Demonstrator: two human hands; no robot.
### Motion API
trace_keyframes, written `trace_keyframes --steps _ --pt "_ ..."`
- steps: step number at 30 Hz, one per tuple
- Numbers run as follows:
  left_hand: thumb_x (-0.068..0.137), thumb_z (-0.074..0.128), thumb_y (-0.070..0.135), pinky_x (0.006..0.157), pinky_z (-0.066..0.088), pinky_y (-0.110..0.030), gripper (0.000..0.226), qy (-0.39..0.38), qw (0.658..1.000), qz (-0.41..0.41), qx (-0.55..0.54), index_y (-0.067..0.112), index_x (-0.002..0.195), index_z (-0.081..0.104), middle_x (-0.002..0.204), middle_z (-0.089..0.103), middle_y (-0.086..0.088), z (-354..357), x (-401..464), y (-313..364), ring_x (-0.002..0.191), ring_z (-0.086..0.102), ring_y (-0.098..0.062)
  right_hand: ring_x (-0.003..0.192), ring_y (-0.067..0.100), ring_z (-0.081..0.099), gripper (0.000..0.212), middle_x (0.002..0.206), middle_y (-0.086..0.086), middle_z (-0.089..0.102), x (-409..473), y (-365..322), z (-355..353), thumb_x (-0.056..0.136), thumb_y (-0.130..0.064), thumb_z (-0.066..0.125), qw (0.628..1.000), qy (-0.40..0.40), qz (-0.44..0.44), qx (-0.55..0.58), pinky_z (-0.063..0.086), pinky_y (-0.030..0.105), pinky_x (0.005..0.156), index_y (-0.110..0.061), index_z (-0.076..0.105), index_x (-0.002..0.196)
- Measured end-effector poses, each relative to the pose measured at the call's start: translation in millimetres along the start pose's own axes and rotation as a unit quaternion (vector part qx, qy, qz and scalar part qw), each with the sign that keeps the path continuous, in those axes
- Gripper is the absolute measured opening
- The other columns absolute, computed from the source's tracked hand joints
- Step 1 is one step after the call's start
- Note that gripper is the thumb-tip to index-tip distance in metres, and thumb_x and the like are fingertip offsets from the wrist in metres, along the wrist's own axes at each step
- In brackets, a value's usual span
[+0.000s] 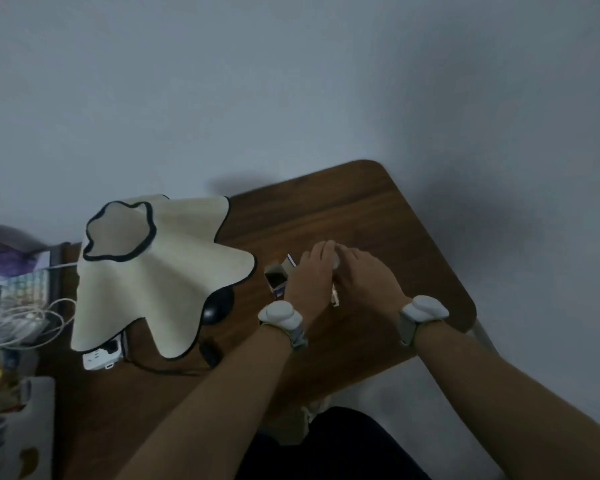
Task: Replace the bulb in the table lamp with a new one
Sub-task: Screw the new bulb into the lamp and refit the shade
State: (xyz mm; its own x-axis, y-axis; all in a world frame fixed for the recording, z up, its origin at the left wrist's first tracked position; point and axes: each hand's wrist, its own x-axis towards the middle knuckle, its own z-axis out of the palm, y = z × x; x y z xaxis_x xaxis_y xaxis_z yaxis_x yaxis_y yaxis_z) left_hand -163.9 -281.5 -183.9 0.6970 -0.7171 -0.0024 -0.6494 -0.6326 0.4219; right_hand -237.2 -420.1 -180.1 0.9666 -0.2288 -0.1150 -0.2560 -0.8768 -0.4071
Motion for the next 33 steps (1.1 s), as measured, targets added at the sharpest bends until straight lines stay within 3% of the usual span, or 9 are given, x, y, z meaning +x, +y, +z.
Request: trace_keyframes --steps 4,7,15,20,23,33 --pt "0.098 0.063 0.015 0.103 0.054 -0.040 0.073 0.023 0.999 0.026 0.007 0.016 0.161 0.026 0.161 0.036 -0.007 -48 15 4 0.137 0.048 -0.028 0.104 0.023 0.065 0.052 0.128 0.004 0.063 19 -19 -42 0.106 -0.044 0.048 0.999 0.024 -0.024 0.032 0.054 0.043 0.085 -0.018 0.044 0.151" --pt "0.098 0.061 0.015 0.098 0.056 -0.040 0.073 0.045 0.999 0.022 0.009 0.016 0.161 0.024 0.160 0.034 -0.005 -76 25 7 0.135 0.048 -0.026 0.101 0.018 0.064 0.050 0.124 0.002 0.064 32 -34 -65 0.105 -0.039 0.048 0.995 0.062 -0.056 0.055 0.056 0.039 0.082 -0.018 0.045 0.150" --pt "0.098 0.060 0.012 0.107 0.051 -0.038 0.078 0.124 0.991 -0.011 0.053 0.007 0.163 0.016 0.167 0.024 -0.011 -158 37 9 0.144 0.043 -0.028 0.111 0.030 0.059 0.064 0.127 0.013 0.061 64 -95 -113 0.090 -0.012 0.058 0.979 0.156 -0.122 0.046 0.052 0.047 0.094 -0.006 0.043 0.151" --pt "0.097 0.058 0.013 0.102 0.054 -0.040 0.071 0.171 0.981 -0.031 0.088 0.005 0.159 0.026 0.163 0.033 -0.011 -198 27 0 0.136 0.049 -0.030 0.112 0.026 0.057 0.066 0.129 0.008 0.060 77 -135 -124 0.090 -0.032 0.041 0.970 0.179 -0.150 0.070 0.052 0.044 0.096 -0.011 0.039 0.153" --pt "0.095 0.057 0.015 0.095 0.055 -0.038 0.066 0.206 0.971 -0.051 0.108 0.005 0.156 0.033 0.157 0.043 -0.010 -225 13 -17 0.129 0.056 -0.029 0.113 0.026 0.056 0.064 0.131 0.007 0.060 86 -166 -125 0.095 -0.030 0.049 0.964 0.182 -0.180 0.073 0.051 0.046 0.097 -0.014 0.037 0.155" --pt "0.093 0.063 0.019 0.100 0.052 -0.037 0.070 0.267 0.947 -0.115 0.138 0.006 0.156 0.035 0.157 0.044 -0.011 -289 -44 -72 0.129 0.057 -0.029 0.112 0.027 0.056 0.056 0.129 0.008 0.063 106 -261 -119 0.100 -0.025 0.060 0.934 0.201 -0.283 0.084 0.050 0.045 0.097 -0.013 0.044 0.152"
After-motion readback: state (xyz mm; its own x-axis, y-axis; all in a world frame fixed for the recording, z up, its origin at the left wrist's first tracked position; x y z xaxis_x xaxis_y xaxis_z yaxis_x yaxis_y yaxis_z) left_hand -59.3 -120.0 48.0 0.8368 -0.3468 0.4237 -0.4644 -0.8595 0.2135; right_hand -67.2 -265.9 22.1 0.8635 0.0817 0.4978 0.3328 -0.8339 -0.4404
